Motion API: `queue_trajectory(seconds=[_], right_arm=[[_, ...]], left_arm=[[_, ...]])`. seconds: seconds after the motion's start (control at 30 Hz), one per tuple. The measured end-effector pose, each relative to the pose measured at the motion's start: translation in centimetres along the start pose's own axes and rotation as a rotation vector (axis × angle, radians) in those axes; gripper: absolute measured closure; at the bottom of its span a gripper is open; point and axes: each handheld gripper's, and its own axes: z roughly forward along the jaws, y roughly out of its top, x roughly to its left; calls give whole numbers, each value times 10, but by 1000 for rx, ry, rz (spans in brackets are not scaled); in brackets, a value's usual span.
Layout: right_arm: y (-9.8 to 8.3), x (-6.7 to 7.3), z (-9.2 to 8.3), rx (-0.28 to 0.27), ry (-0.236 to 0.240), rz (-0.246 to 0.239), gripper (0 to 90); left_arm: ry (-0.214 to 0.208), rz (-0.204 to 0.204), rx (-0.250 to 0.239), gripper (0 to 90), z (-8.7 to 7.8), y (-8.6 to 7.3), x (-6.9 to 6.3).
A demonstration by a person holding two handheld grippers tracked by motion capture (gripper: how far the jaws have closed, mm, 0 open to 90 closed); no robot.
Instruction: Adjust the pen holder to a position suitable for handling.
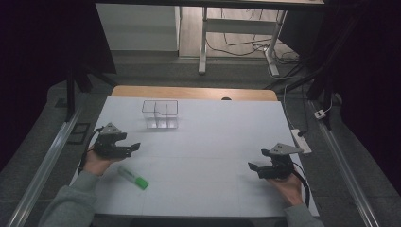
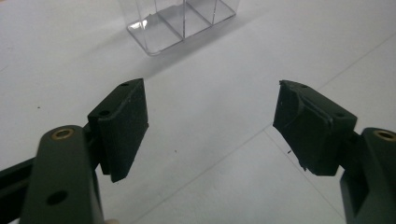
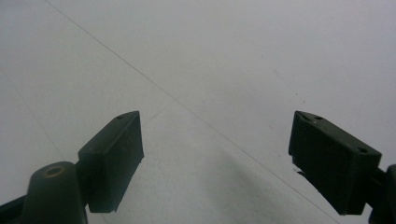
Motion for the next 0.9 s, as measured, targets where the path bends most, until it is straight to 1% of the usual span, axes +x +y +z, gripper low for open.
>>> queue_trajectory(seconds=[0.07,0.13,0.23,0.37,0.4,0.43,0.5,0.63,0.67,0.83,0.9], right_arm=[[0,0,1,-1,7,2,172],[0,1,2,0,6,2,172],[-1,0,2,-4,10,5,172],[-1,0,2,0,7,4,173],[0,1,2,5,-1,1,173],[0,0,2,6,10,3,172],[0,0,3,9,11,2,173],[-1,1,3,10,10,2,173],[-1,0,3,15,8,1,173],[-1,0,4,15,8,5,175],[-1,1,4,15,8,2,175]], left_arm=[[2,-2,7,257,3,3,2],[-10,-12,4,258,6,7,5],[0,-2,17,262,11,12,6],[7,-4,19,262,15,18,10],[8,-5,20,263,17,19,11],[11,-6,22,264,18,20,13],[5,-21,17,275,19,22,16],[10,-31,19,280,22,25,21],[-2,-47,11,286,23,26,23],[15,-34,18,311,28,31,27],[25,-29,30,315,30,34,29]])
